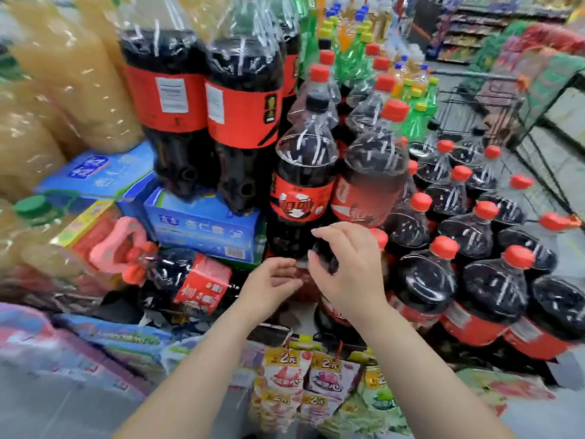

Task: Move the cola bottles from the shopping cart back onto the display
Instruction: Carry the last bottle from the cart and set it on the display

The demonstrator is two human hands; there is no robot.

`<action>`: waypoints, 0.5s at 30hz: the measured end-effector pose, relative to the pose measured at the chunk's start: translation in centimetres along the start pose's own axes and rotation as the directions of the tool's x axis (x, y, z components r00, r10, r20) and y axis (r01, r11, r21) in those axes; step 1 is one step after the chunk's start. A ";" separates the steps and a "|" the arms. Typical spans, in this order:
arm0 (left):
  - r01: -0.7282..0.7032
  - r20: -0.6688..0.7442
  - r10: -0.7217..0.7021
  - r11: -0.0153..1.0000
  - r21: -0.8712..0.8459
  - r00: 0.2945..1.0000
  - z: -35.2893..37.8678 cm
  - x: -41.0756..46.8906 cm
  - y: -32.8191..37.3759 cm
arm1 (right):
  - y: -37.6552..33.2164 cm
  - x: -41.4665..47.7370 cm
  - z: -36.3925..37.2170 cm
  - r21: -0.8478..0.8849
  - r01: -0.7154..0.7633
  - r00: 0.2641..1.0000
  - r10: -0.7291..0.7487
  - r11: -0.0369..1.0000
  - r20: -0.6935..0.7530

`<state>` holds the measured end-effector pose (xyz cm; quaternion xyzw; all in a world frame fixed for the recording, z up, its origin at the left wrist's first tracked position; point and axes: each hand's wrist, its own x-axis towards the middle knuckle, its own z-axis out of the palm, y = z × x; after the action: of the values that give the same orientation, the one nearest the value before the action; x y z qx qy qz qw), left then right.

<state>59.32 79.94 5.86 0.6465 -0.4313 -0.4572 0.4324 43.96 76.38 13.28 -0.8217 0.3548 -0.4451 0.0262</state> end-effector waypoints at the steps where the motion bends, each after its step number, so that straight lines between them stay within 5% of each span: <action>1: -0.009 -0.074 0.009 1.000 -0.007 0.997 -1.4 -0.4 -0.2 | -0.8 -0.1 1.1 0.028 -0.010 1.000 0.009 1.000 0.026; 6: 0.017 -0.429 -0.028 0.999 -0.031 0.903 -8.7 -3.1 -2.9 | -4.9 -0.6 7.6 0.177 -0.159 0.936 0.091 0.971 0.340; 9: 0.112 -0.582 -0.136 0.991 -0.078 0.802 -12.3 -4.8 -5.2 | -6.9 -0.7 11.5 0.102 -0.283 0.768 0.162 0.954 0.620; 12: 0.176 -0.628 -0.250 0.968 -0.179 0.736 -15.2 -5.6 -6.9 | -9.2 -0.4 15.6 0.015 -0.262 0.659 0.167 0.965 0.733; 15: 0.227 -0.587 -0.321 0.946 -0.230 0.743 -17.1 -5.5 -7.8 | -11.6 0.6 18.9 -0.057 -0.176 0.577 0.150 0.983 0.803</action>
<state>75.97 89.96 3.14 0.7834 -0.1321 -0.3090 0.5228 64.83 79.50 6.42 -0.8972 0.3724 -0.0275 0.2358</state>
